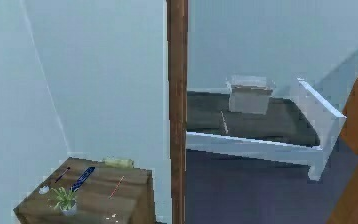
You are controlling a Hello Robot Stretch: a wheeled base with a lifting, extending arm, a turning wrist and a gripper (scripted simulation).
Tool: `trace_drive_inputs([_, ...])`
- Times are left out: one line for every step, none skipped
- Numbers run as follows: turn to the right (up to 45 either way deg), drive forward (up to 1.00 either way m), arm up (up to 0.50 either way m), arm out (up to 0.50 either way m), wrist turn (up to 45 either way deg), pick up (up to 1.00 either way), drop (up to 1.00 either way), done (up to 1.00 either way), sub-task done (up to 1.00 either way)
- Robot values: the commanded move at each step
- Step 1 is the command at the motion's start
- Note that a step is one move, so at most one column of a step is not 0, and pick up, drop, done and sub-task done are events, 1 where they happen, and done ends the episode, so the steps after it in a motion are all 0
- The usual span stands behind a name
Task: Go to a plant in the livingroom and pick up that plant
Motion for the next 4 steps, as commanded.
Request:
trace_drive_inputs([-45.0,0.00,0.00,0.00,0.0,0.00,0.00,0.00,0.00])
trace_drive_inputs([-45.0,0.00,0.00,0.00,0.0,0.00,0.00,0.00,0.00])
trace_drive_inputs([-33.0,0.00,0.00,0.00,0.0,0.00,0.00,0.00,0.00])
trace_drive_inputs([45.0,0.00,0.00,0.00,0.0,0.00,0.00,0.00,0.00])
